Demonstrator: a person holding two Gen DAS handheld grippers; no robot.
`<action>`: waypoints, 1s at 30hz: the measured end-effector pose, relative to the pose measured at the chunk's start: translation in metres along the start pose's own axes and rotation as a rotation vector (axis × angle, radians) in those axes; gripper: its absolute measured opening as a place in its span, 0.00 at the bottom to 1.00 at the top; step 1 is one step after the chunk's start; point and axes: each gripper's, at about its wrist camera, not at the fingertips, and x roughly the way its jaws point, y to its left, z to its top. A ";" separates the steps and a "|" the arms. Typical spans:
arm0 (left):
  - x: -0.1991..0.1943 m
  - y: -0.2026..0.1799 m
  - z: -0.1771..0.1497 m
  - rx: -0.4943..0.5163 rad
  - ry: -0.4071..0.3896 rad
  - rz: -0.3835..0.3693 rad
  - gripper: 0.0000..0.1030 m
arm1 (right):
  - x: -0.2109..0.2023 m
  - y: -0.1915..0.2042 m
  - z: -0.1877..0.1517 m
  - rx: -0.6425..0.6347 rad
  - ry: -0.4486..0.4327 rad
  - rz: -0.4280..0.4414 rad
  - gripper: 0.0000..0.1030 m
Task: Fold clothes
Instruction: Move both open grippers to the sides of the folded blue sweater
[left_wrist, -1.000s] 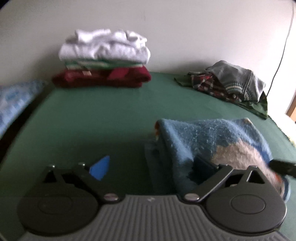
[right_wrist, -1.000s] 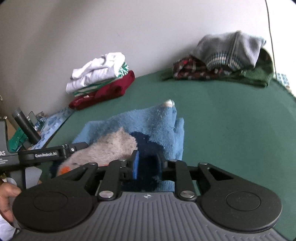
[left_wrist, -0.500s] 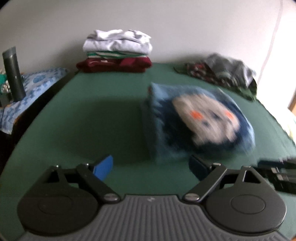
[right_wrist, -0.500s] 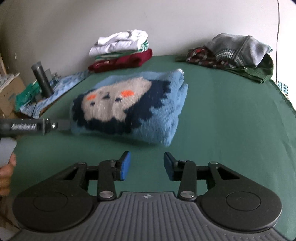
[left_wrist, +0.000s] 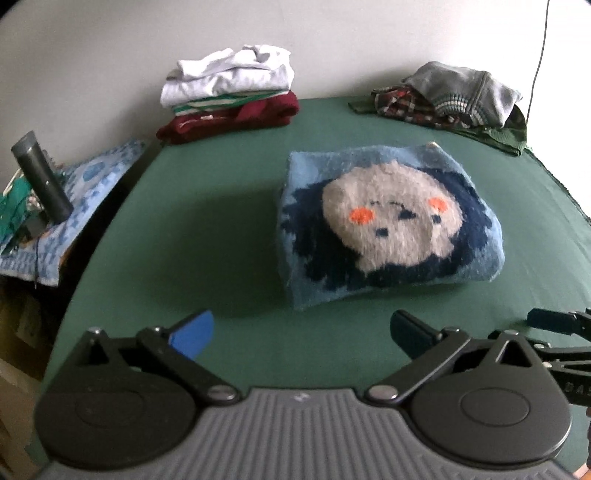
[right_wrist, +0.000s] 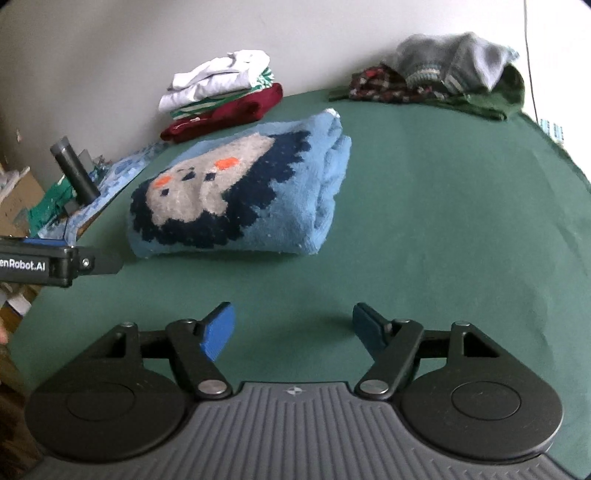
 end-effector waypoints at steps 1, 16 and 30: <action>0.003 -0.001 0.003 0.013 0.002 -0.004 0.99 | 0.000 -0.002 0.001 0.012 -0.001 0.005 0.71; 0.050 0.024 0.036 0.126 0.041 -0.153 0.99 | 0.022 0.034 0.003 -0.019 0.000 -0.198 0.86; 0.073 0.035 0.041 0.092 0.108 -0.241 0.99 | 0.010 -0.007 0.040 0.319 -0.008 -0.113 0.68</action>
